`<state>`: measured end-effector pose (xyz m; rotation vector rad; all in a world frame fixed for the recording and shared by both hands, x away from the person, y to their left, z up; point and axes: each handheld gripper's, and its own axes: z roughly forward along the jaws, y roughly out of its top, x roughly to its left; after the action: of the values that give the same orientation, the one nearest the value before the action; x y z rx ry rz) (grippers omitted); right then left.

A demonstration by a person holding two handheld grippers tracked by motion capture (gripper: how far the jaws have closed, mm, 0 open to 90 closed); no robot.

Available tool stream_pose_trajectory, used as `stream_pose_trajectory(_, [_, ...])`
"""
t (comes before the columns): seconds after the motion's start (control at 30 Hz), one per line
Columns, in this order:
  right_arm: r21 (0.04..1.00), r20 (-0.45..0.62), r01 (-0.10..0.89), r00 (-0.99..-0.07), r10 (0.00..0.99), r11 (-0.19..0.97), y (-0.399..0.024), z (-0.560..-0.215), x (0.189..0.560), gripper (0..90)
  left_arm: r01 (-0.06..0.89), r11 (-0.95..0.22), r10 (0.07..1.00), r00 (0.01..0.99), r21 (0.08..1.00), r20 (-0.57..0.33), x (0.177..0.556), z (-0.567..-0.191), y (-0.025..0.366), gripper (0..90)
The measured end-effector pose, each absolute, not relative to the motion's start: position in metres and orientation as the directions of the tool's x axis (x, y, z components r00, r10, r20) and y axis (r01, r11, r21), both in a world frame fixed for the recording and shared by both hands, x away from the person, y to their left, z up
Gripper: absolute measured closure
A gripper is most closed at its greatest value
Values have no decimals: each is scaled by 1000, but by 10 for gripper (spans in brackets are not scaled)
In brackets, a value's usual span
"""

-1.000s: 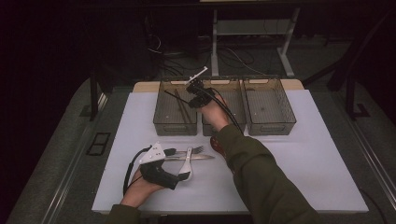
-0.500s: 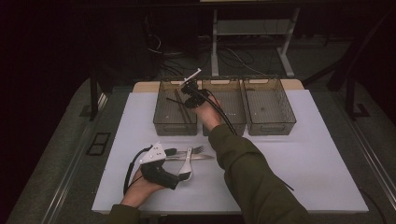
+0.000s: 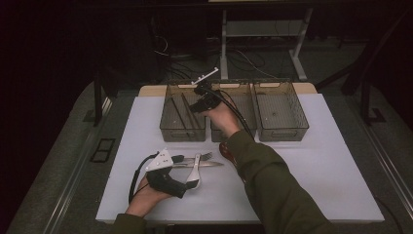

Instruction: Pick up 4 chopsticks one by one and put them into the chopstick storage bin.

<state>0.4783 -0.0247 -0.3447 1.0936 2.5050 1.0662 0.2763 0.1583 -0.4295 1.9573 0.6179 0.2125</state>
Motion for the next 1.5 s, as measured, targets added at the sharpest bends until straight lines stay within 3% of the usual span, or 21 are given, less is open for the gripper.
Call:
stream_pose_trajectory(0.87, [761,130,482,-769,626,434,-124,-334,415,380,325,-364,513,852,873,-103,276,-431,159,0])
stream_pose_trajectory(1.5, [753,157,503,-764,626,425,-202,-347,370,367,325,-363,513,852,873,-104,276,-432,161,0])
